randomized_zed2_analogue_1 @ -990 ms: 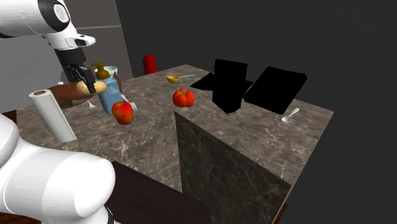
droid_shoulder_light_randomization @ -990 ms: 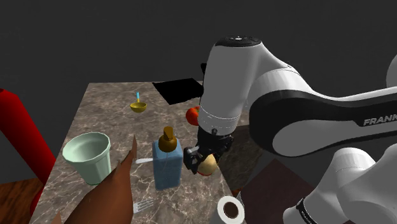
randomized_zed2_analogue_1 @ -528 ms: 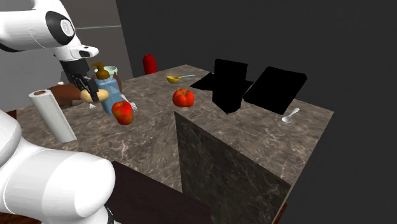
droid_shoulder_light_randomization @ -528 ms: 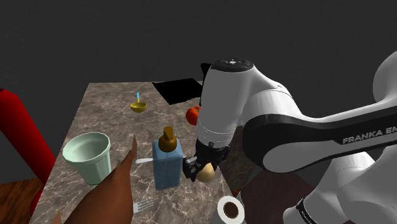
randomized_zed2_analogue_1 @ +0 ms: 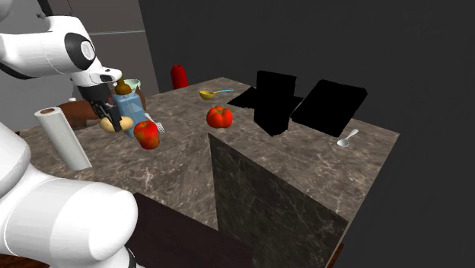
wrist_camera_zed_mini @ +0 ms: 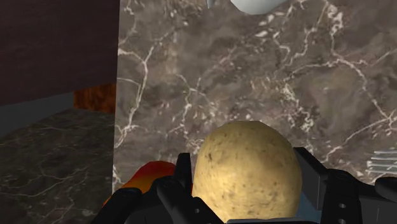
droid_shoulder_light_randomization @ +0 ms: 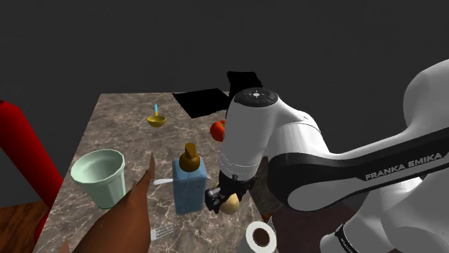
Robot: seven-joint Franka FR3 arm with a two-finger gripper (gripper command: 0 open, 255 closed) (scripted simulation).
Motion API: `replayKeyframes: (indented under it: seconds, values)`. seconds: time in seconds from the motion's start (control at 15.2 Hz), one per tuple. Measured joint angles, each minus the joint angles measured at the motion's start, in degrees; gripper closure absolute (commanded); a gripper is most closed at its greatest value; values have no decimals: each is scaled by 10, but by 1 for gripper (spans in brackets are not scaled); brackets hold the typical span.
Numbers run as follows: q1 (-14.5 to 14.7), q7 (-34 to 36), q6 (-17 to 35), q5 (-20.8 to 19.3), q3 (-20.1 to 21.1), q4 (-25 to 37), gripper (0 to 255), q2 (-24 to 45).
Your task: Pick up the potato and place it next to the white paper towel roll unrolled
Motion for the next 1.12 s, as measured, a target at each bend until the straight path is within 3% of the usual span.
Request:
replayKeyframes:
  seconds: [0.73,1.12]
  values:
    - [-8,23,95,-26,15,-43,255,57]
    - [-9,26,103,-29,17,-46,255,62]
